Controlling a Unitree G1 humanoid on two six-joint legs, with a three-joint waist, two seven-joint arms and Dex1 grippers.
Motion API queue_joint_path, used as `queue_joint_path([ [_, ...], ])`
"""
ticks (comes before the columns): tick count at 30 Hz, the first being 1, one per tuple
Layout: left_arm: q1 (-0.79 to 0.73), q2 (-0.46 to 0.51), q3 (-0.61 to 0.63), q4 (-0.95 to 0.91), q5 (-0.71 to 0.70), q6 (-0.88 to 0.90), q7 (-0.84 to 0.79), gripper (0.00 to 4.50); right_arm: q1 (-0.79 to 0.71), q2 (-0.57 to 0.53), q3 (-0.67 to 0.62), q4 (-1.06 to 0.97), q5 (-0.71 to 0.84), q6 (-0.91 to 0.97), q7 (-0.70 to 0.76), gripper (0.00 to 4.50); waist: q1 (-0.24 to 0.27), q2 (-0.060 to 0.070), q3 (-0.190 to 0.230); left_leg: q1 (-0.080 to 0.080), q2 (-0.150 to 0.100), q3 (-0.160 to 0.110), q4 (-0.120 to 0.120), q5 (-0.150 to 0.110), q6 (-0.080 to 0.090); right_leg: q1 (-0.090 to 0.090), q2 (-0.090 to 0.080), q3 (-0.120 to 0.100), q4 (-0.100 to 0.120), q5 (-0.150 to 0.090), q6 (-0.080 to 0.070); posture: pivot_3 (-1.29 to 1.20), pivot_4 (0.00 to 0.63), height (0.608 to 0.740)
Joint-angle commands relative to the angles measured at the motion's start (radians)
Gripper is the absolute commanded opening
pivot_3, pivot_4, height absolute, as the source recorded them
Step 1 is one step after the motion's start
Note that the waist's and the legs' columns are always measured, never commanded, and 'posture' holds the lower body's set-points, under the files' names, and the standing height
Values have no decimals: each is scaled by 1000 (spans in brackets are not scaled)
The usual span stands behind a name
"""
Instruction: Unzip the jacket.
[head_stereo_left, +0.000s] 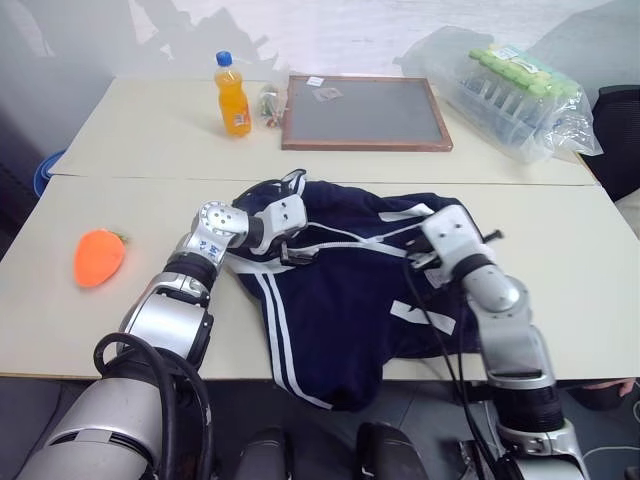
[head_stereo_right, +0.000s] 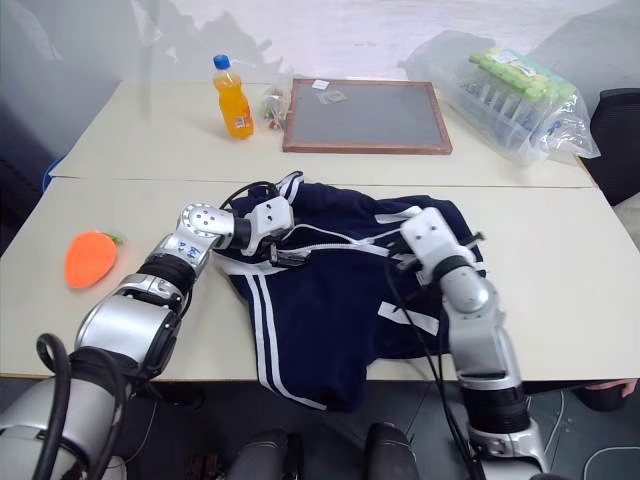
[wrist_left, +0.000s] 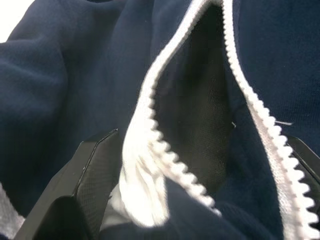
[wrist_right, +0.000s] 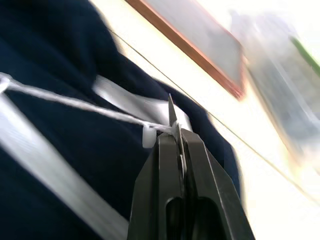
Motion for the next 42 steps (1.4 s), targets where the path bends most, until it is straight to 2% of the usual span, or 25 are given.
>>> queue_joint_path([
  [1,32,22,-7,12,30,8,9,4221,23,-94,-152,42,41,-2,-29,35,-1,0,0,0,0,0,-1,0,0,0,0,0,0,0,0,0,150,740],
  [6,44,30,1,6,26,5,3,4221,48,-293,-303,242,96,-98,-16,35,-2,1,-1,2,0,3,-3,0,0,0,0,2,0,0,0,0,150,740],
  [8,49,34,4,4,26,4,0,4221,37,-367,-326,353,120,-153,-15,35,-3,1,-1,2,0,3,-3,0,0,0,0,3,-1,0,0,0,150,740],
  [11,57,40,8,-2,24,5,0,4221,-9,-449,-321,516,151,-231,-8,35,-6,1,0,6,0,6,-7,1,0,0,0,5,-1,0,0,0,150,740],
  [12,59,41,9,-3,24,6,1,4221,-26,-462,-312,554,160,-249,-5,35,-8,1,0,13,0,10,-12,2,0,4,0,8,-3,0,0,0,150,740],
  [15,66,45,17,-10,19,6,0,4221,-95,-482,-261,654,183,-297,43,35,-25,1,-1,19,0,11,-16,2,0,10,0,9,-5,0,0,0,150,740],
  [19,77,62,57,-55,-31,21,-65,4221,-142,-495,-119,683,233,-377,309,35,-28,1,-1,19,0,10,-16,2,0,10,0,9,-5,0,0,0,150,740],
  [22,107,109,83,-170,-94,66,-201,4221,-153,-554,-25,703,263,-447,549,35,-30,2,0,19,0,10,-16,2,0,9,0,9,-6,0,0,0,150,740],
  [23,121,124,88,-213,-113,89,-239,4500,-162,-570,-9,716,272,-460,596,470,-30,2,0,18,0,10,-16,2,0,9,0,8,-6,0,0,0,150,740],
  [24,144,153,103,-287,-150,144,-297,4500,-173,-592,3,727,295,-465,673,638,-30,2,0,18,0,10,-16,2,0,8,0,8,-6,0,0,0,150,740],
  [28,271,329,176,-646,-310,446,-479,4500,-235,-678,14,767,403,-427,960,1956,-31,3,2,15,0,10,-15,2,1,6,0,8,-6,0,0,0,150,740],
  [33,436,598,297,-989,-462,744,-565,4500,-293,-804,-8,800,527,-265,1230,3612,-30,4,3,15,2,10,-15,1,0,6,1,9,-6,0,0,0,150,740],
  [35,496,690,358,-1076,-519,820,-563,4500,-307,-854,-19,820,576,-216,1266,4314,-27,4,3,16,2,9,-15,1,1,6,0,10,-6,0,0,0,150,740],
  [36,530,730,393,-1106,-544,849,-557,4500,-313,-875,-29,835,600,-203,1270,4477,-24,4,3,15,2,8,-14,1,1,6,0,10,-6,0,0,0,150,740],
  [38,597,790,463,-1143,-583,886,-540,4500,-314,-917,-39,857,662,-155,1270,4477,-21,4,4,15,2,7,-14,1,1,6,-1,10,-6,0,0,0,150,740],
  [42,698,824,562,-1175,-617,898,-474,4500,-298,-941,-69,879,727,-100,1270,4477,-21,4,4,16,2,10,-14,0,1,6,-1,10,-6,0,0,0,150,740],
])
